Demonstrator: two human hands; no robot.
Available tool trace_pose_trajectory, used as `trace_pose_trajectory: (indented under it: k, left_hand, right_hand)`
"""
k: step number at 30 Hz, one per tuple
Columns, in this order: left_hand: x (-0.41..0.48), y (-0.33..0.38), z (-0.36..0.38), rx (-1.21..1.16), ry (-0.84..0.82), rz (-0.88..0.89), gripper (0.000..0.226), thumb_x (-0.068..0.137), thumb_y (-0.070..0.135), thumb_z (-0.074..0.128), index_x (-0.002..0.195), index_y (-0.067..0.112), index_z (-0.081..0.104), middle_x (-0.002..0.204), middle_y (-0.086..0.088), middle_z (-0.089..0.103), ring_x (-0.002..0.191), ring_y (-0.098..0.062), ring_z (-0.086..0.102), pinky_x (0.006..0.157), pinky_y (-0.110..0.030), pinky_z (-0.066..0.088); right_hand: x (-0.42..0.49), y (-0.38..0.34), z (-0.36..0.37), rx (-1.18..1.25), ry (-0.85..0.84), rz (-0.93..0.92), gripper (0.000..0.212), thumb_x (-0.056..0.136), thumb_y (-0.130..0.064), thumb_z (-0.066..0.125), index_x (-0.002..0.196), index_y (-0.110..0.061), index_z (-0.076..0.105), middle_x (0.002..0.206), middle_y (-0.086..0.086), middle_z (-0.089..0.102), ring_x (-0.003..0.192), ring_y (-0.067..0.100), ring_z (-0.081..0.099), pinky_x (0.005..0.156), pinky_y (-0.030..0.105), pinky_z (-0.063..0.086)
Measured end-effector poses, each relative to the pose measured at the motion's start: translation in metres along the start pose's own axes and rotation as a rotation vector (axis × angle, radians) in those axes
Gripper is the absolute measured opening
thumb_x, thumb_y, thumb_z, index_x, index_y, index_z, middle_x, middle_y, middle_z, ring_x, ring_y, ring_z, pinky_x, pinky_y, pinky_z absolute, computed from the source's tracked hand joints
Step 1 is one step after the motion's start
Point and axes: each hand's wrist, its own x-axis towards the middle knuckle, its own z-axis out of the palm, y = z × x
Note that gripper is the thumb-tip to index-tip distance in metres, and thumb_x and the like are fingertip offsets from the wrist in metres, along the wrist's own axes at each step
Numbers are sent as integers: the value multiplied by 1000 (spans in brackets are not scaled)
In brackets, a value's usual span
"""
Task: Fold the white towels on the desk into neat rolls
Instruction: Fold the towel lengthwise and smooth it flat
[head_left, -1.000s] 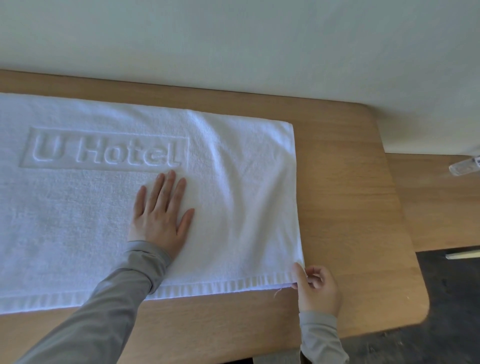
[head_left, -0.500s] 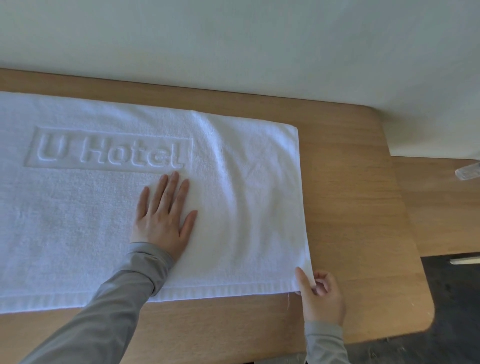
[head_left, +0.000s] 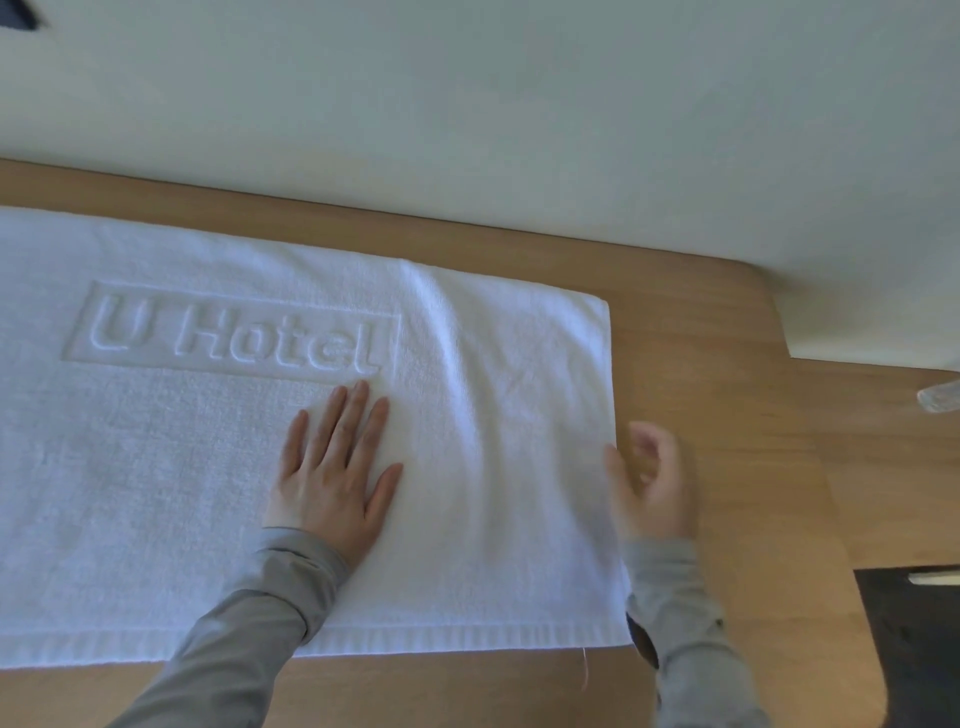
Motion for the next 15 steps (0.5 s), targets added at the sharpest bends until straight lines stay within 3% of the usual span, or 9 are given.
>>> trace_pose_trajectory:
  k: [2, 6, 11, 15]
  left_hand:
    - [1, 0, 0, -2, 9, 1, 64, 94, 49, 19, 145, 14, 32, 152, -8, 30, 140, -24, 28, 114, -48, 19]
    - [1, 0, -1, 4, 6, 2, 64, 95, 50, 18, 145, 14, 34, 152, -8, 30, 140, -25, 28, 113, -48, 20]
    - [1, -1, -2, 6, 10, 7, 64, 96, 48, 16, 143, 10, 37, 150, -10, 33, 139, -27, 31, 112, -49, 22]
    - [0, -2, -1, 4, 15, 12, 62, 95, 47, 20, 143, 11, 37, 151, -8, 33, 139, -25, 31, 113, -48, 22]
  right_hand:
    - [49, -22, 23, -99, -41, -172, 25, 85, -10, 63, 109, -2, 61, 106, 12, 61, 99, 29, 53, 86, 29, 39]
    - [105, -70, 67, -307, -203, -393, 34, 92, -14, 52, 123, -1, 57, 131, 14, 54, 124, 31, 46, 105, 35, 30]
    - [25, -103, 123, -289, -429, -964, 43, 95, -28, 38, 128, -7, 53, 139, 10, 50, 134, 26, 39, 109, 43, 25]
    - [31, -74, 129, -490, -550, -1082, 51, 95, -37, 31, 143, -19, 35, 151, -1, 32, 142, 16, 21, 115, 46, 16]
